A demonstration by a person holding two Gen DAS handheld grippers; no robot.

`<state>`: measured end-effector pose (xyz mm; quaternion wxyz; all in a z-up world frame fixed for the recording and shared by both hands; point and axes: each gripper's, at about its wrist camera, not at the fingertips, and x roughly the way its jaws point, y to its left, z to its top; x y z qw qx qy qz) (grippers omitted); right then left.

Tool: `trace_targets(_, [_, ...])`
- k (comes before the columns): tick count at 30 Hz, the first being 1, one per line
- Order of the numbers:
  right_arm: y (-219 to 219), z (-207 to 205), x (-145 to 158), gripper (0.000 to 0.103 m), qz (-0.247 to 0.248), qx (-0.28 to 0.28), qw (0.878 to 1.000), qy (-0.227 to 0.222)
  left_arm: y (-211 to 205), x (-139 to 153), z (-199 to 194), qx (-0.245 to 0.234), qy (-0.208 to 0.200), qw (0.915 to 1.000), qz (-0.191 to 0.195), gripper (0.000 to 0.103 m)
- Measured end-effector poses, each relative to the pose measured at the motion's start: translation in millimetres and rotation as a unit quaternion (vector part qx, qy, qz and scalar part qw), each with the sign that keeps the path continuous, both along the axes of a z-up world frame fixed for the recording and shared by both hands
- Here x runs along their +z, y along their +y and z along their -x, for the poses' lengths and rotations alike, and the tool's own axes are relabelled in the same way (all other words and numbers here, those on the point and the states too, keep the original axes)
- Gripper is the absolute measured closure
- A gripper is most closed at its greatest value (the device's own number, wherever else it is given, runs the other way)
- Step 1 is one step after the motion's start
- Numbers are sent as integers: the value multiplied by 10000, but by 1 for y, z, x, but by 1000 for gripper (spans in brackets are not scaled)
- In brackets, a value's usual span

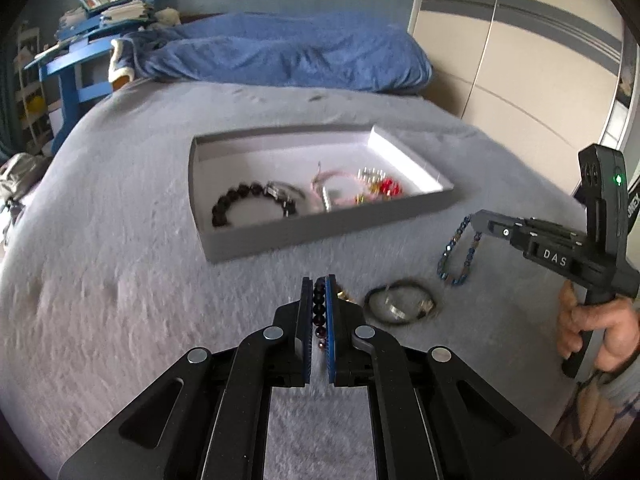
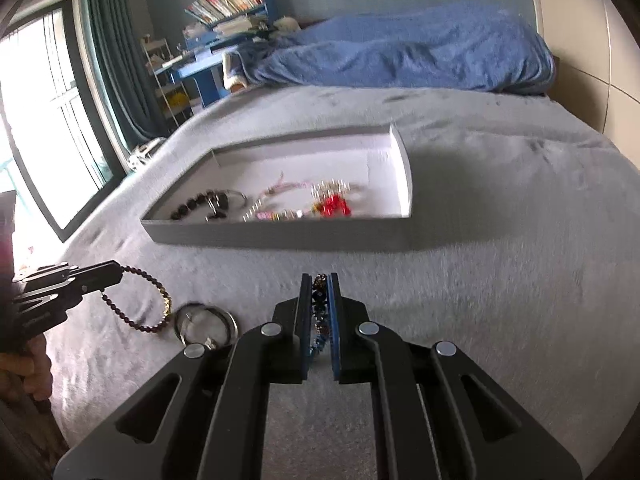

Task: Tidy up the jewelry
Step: 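Carry both bracelets into the grey tray and open both tools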

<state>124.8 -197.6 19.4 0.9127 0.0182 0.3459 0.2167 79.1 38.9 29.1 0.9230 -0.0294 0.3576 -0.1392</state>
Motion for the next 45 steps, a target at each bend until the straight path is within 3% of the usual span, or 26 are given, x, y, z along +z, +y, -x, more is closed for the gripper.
trace_targets(7, [-1, -3, 34, 95, -93, 91, 9993, -355, 3, 26, -12, -42, -233, 9996, 145, 97])
trace_targets(16, [-17, -21, 51, 95, -455, -8, 9982, -401, 2, 48, -34, -92, -485, 9986, 184, 97])
trace_targets(27, [-2, -31, 79, 95, -336, 196, 9951, -903, -4, 65, -69, -191, -703, 9968, 343, 97])
trace_targets(38, [35, -75, 75, 95, -136, 602, 9939, -913, -20, 52, -115, -267, -619, 9972, 323, 97])
trace_targets(45, [59, -107, 38, 95, 153, 783, 9958, -460, -33, 27, -142, -331, -374, 9986, 176, 97])
